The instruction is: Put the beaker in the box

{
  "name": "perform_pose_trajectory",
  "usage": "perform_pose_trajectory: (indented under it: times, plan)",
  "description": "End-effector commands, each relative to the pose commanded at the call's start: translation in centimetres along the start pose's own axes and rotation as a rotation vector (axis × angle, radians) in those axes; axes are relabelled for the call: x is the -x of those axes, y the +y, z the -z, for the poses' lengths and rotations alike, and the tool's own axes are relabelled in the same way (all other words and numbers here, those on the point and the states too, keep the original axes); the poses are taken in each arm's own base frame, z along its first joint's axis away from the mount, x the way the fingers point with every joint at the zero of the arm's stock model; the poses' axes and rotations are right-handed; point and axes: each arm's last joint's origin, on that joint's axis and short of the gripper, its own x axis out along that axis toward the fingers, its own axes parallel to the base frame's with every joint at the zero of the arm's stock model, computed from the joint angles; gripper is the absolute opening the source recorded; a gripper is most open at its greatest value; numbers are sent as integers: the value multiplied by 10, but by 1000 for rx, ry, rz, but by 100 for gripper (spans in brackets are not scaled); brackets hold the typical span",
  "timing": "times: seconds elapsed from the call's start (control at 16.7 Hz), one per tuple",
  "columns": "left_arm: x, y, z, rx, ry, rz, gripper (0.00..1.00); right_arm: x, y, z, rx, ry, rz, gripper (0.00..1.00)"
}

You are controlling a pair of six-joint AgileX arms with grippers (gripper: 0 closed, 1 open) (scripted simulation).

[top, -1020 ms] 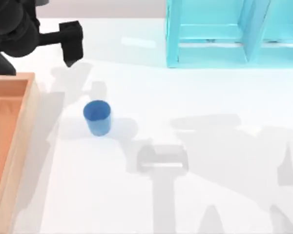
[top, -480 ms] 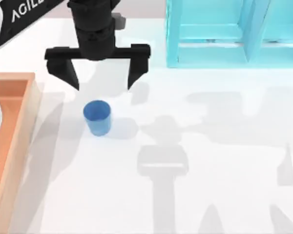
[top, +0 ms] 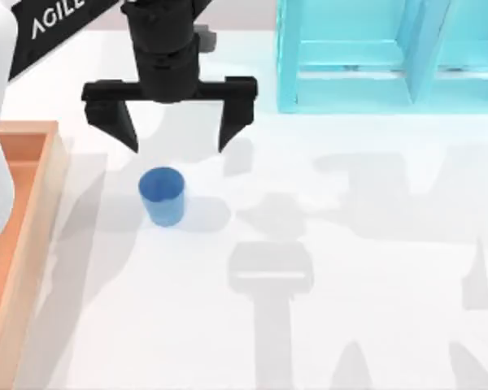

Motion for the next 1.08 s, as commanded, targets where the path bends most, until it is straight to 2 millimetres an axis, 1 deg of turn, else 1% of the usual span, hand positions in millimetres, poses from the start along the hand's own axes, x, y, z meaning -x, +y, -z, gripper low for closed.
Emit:
perform_pose_trajectory:
  times: [0.06,0.18,0.48,0.6,0.66,0.9,1.08]
  plan:
    - [-4,-1,0,-2,1,0,100,0,0,0,0,0,0,100]
    - [-20,-2,-2,-4,4,-1,100,0,0,0,0,0,0,100]
    - [-78,-3,-2,-3,-4,3,100,0,0,0,0,0,0,100]
    - [-95,-2,0,-3,0,1,100,0,0,0,0,0,0,100]
    - [-98,-2,1,-3,1,0,100,0,0,0,0,0,0,100]
    - [-99,-2,1,-3,2,0,100,0,0,0,0,0,0,100]
    - [-99,-2,1,-3,2,0,77,0,0,0,0,0,0,100]
